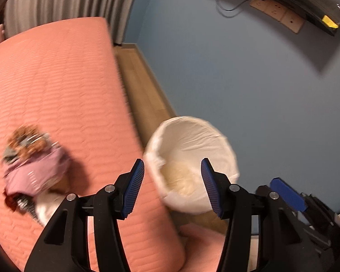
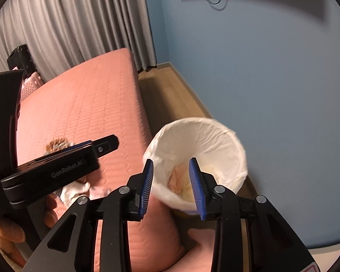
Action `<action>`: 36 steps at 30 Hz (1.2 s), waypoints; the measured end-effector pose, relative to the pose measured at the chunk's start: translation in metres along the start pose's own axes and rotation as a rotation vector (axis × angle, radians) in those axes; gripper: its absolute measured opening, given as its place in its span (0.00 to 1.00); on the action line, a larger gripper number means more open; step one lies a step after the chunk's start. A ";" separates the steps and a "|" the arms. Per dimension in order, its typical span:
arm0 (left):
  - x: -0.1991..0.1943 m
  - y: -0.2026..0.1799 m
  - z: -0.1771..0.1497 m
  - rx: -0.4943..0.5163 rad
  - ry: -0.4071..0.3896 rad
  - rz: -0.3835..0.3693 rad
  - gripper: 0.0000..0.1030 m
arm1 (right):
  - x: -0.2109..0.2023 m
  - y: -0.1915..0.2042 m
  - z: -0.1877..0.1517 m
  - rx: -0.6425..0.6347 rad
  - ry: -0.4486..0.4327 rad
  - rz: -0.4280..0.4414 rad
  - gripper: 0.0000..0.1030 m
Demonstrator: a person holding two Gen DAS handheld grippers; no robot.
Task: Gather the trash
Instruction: 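Grasp the leopard-print scrunchie with the left gripper while the right grasps pink tissue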
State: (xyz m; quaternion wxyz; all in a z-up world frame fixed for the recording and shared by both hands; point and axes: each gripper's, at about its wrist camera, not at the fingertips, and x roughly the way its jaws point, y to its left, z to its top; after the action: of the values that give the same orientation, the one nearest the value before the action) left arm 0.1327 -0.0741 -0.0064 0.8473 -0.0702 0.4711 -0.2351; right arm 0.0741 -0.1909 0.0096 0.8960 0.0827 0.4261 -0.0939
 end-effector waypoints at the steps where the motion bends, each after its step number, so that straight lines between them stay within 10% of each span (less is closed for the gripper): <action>1: -0.003 0.008 -0.004 -0.011 -0.002 0.015 0.49 | 0.001 0.005 -0.004 -0.010 0.007 0.003 0.32; 20: -0.039 0.171 -0.089 -0.320 0.039 0.234 0.61 | 0.057 0.124 -0.093 -0.097 0.166 0.181 0.39; 36: -0.027 0.218 -0.111 -0.443 0.081 0.268 0.63 | 0.124 0.195 -0.124 -0.157 0.268 0.233 0.44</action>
State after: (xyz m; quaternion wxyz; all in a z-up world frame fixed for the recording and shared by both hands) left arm 0.1005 0.1421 -0.1207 0.8152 -0.1817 0.5497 -0.0145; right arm 0.1046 0.0138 -0.1510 0.8397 0.0733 0.5352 0.0560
